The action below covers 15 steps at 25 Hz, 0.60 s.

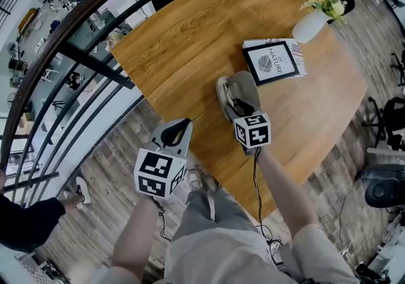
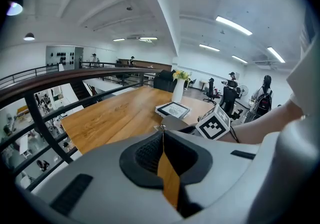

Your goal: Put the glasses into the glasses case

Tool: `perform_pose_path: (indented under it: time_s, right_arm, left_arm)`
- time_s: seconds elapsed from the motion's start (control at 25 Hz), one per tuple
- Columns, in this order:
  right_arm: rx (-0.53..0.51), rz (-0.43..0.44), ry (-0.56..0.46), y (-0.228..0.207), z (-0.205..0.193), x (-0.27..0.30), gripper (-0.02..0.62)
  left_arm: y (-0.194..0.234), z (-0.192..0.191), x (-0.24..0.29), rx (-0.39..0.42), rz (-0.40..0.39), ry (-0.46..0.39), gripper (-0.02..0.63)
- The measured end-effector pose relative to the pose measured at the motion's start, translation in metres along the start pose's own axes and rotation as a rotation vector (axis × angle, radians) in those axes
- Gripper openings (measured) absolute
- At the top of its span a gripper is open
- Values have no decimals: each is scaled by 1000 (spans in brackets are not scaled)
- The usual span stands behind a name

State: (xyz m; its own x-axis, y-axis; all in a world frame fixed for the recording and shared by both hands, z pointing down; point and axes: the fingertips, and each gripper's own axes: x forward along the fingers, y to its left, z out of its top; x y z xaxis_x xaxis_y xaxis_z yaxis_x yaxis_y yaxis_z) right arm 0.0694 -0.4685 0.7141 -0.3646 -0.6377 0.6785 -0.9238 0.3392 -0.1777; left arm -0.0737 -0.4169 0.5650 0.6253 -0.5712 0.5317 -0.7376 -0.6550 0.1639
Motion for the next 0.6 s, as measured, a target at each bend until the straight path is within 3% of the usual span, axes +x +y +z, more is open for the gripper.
perform_pose_path:
  time_s: [0.12,0.4,0.6]
  right_arm:
    - [0,-2,4,-4,-3,7,139]
    - [-2,5,-2,-5,6,2,140]
    - [-32,28,-78,6,40,-37,138]
  left_arm:
    - [0,-12,0,-15,3,19,21]
    - [-5,-16,-9,-20,7,12,21]
    - [-2,3,-26,1,35,-27,21]
